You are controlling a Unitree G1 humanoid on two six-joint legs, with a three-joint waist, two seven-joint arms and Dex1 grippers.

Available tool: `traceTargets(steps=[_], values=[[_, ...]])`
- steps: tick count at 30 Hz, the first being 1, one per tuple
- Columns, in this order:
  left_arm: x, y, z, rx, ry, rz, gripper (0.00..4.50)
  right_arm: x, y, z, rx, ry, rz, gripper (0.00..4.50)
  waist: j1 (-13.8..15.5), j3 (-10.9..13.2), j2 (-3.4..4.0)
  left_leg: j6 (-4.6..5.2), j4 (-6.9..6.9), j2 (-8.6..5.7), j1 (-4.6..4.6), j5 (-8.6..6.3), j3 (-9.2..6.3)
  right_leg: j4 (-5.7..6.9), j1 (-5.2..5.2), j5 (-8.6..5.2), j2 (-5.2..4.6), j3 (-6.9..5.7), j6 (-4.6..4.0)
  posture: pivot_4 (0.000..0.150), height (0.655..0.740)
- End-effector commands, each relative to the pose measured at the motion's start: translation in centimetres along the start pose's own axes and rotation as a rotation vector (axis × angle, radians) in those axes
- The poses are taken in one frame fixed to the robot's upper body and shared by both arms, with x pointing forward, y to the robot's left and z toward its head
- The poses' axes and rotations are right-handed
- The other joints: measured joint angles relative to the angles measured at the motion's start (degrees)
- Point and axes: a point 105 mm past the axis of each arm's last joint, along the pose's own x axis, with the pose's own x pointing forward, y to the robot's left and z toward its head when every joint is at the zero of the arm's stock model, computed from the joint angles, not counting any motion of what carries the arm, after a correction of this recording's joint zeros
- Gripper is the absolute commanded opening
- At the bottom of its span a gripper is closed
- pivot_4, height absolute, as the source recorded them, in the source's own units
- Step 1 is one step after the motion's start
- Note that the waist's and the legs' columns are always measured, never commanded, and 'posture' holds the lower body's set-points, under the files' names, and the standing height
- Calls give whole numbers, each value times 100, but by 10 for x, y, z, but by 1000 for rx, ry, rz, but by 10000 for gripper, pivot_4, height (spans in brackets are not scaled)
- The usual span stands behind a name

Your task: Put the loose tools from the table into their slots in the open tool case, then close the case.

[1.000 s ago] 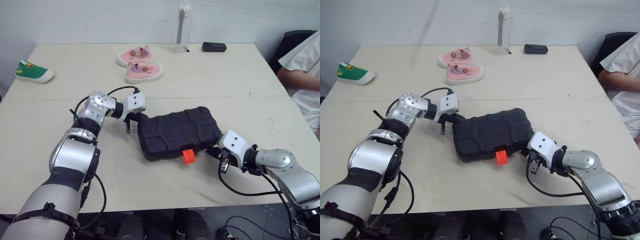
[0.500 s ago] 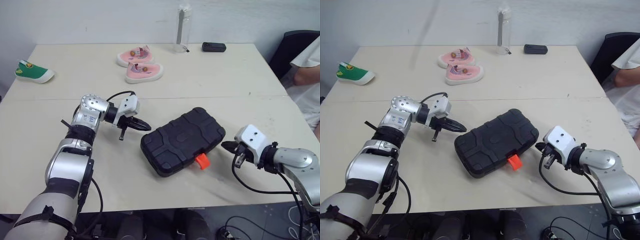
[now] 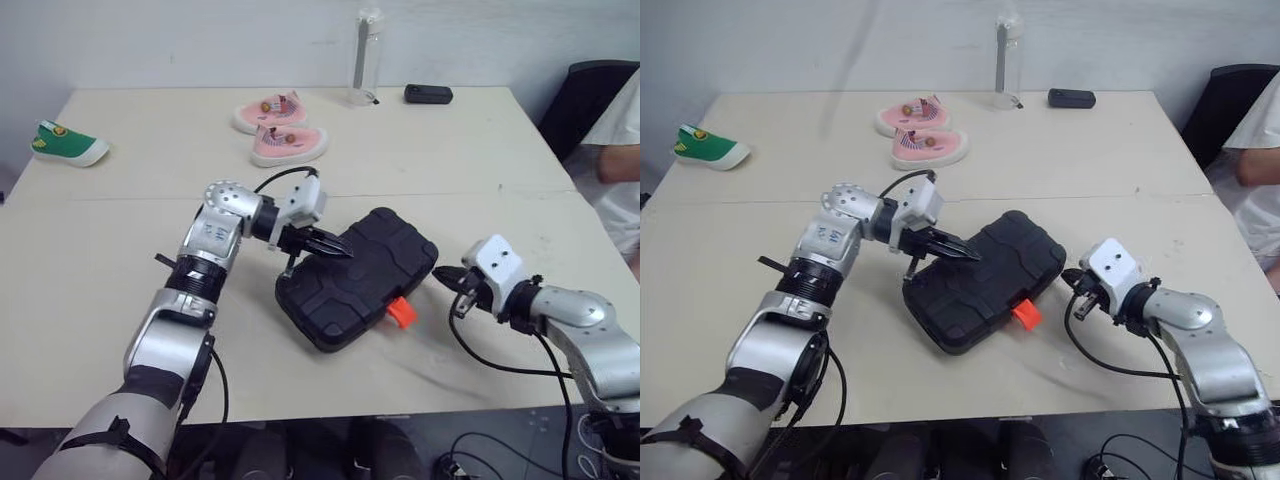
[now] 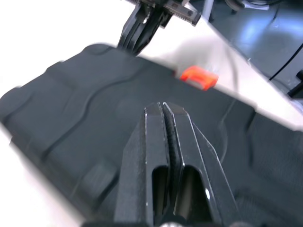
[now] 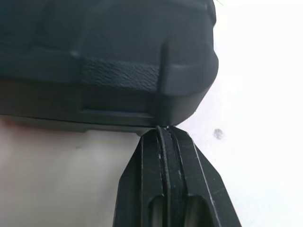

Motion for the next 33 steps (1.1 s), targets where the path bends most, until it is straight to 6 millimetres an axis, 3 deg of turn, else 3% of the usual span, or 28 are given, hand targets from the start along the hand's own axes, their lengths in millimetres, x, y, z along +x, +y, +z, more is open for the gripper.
traceTargets(steps=[1,5,12,15,25,28,33], values=[[12,-7,1,28,9,-42,455,-17,27,51,7,-186,116,0,-4,0,0,0,4,1,0,0,-2,2,1,0,1,0,0,1500,7316],[22,-11,-11,21,42,-62,455,-9,51,62,70,-213,190,0,-4,0,0,-1,13,10,0,0,-14,2,9,0,0,12,-1,1500,7316],[30,-15,-19,35,60,-91,455,11,63,24,137,-34,180,0,15,0,0,3,17,-9,-8,-2,-27,0,12,0,-13,13,-1,1500,7316],[30,-16,-19,44,64,-97,455,8,61,12,152,26,154,0,15,-1,1,5,21,-12,-5,-3,-31,0,21,0,-15,10,0,1500,7316],[33,-10,-17,61,61,-94,455,-28,75,-3,204,92,193,0,13,-3,4,16,30,-14,-5,-9,-48,-3,34,1,-21,1,1,1500,7316],[35,-9,-16,69,60,-101,455,-29,76,-9,228,107,186,0,17,-3,4,17,30,-14,-4,-9,-48,-3,34,1,-22,1,1,1500,7316],[40,-8,-15,84,64,-107,455,-14,76,-23,261,123,151,0,22,-3,4,17,32,-14,-4,-9,-49,-3,34,1,-22,1,1,1500,7316]])
